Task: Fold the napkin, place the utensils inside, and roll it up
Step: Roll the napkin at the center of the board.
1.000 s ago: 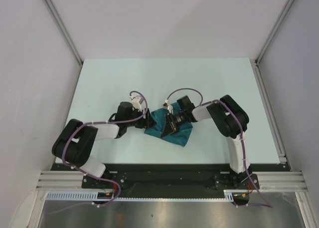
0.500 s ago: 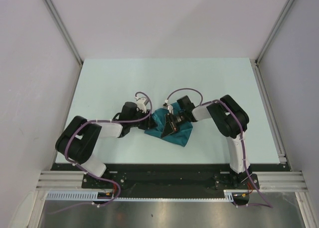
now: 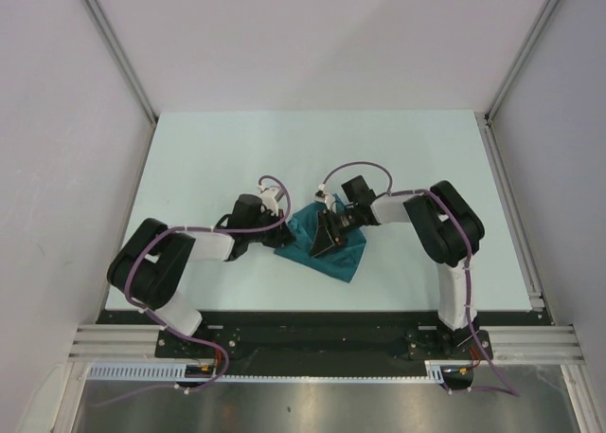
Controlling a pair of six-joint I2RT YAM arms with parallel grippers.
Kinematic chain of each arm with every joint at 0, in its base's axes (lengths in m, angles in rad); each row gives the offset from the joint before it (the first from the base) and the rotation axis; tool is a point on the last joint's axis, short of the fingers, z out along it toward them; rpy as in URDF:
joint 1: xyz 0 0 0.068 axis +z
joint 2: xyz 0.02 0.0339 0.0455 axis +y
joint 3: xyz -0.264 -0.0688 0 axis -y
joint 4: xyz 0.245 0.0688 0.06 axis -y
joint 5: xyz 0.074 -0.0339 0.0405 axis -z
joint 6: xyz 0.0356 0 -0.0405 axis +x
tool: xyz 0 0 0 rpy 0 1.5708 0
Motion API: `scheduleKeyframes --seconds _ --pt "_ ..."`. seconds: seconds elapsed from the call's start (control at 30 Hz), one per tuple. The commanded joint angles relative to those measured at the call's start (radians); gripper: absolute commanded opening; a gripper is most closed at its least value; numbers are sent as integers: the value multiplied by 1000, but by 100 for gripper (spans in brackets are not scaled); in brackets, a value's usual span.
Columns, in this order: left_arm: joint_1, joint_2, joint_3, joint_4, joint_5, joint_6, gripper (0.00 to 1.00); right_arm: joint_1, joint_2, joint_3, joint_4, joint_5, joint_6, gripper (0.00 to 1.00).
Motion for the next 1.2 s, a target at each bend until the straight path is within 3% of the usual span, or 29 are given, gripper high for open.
scheduleKeyframes --seconds 0.0,0.13,0.43,0.57,0.83,0.9,1.0,1.03,1.07,1.1,1.17 --pt "-11 22 3 -83 -21 14 0 -13 -132 42 -114 105 -75 51" --pt "-11 34 8 -75 -22 6 0 30 -222 30 -137 223 -142 56" --pt "-11 42 22 -77 -24 -3 0 241 -371 -108 28 763 -247 68" --pt "-9 44 25 -78 -21 -6 0 311 -362 -145 109 838 -271 70" --pt "-9 36 28 -80 -21 -11 0 346 -275 -128 97 874 -316 68" --pt "-9 33 28 -78 -21 -11 0 346 -252 -119 84 875 -313 64" --pt "-3 24 31 -77 -19 -16 0 344 -235 -116 42 877 -305 47" --pt "0 22 32 -77 -19 -20 1 341 -230 -111 25 872 -295 37" --pt "3 18 37 -78 -18 -22 5 337 -230 -110 19 860 -288 33" --pt "14 7 38 -80 -19 -25 17 326 -229 -110 13 824 -282 29" --pt "26 -12 40 -83 -21 -34 33 312 -227 -110 -4 779 -258 20"
